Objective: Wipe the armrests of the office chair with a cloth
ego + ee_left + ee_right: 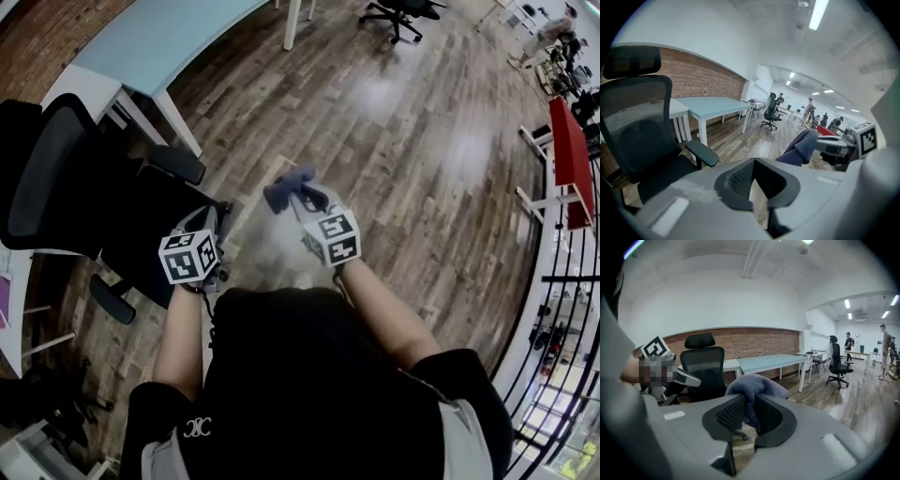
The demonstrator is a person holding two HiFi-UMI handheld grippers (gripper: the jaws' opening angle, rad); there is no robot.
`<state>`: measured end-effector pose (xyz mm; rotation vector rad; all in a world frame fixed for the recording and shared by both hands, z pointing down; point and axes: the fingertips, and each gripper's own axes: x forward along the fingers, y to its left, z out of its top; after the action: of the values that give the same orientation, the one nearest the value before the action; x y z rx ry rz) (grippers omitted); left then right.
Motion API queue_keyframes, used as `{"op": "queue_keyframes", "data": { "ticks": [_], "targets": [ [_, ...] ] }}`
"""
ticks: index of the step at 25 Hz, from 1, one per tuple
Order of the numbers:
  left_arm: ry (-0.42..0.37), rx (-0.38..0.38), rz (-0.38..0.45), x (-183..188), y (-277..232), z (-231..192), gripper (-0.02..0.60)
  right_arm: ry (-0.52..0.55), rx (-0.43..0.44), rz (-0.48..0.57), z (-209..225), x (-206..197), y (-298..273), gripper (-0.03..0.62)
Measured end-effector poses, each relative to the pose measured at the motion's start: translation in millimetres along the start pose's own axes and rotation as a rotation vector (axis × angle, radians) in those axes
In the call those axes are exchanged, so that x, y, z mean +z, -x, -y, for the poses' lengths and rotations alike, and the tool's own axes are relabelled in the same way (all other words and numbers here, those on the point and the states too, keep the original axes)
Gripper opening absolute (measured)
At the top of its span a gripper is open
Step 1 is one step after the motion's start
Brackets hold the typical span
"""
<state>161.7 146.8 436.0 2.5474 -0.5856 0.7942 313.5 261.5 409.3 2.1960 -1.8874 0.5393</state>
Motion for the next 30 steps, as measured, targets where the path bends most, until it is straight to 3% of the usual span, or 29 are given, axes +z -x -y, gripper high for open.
{"op": "queue_keyframes", "data": {
  "ticks": [8,11,15,19,26,30],
  "targets": [
    [0.065,0.121,-0.013,-4,7,7,0.006,0.039,0.223,0.000,-2,14,-24,0.069],
    [0.125,0.144,-0.018,-3,-15,-19,0.006,0.063,0.271,-0.042,-8,12,-56,0.069],
    [0.202,0.108,-0.026,16,-56,-55,0.006,0.155,0.354,-0.096,-17,30,-104,0.069],
    [0.277,0.099,0.027,40,-98,-82,0.006,0.278,0.420,-0.179,-6,44,-139,0.069],
    [0.325,0.127,0.091,60,-104,-117,0.006,0.365,0.524,-0.247,-35,59,-194,0.069],
    [0.373,0.183,0.115,59,-90,-149,0.006,0.414,0.589,-0.289,-60,49,-227,0.069]
  ]
}}
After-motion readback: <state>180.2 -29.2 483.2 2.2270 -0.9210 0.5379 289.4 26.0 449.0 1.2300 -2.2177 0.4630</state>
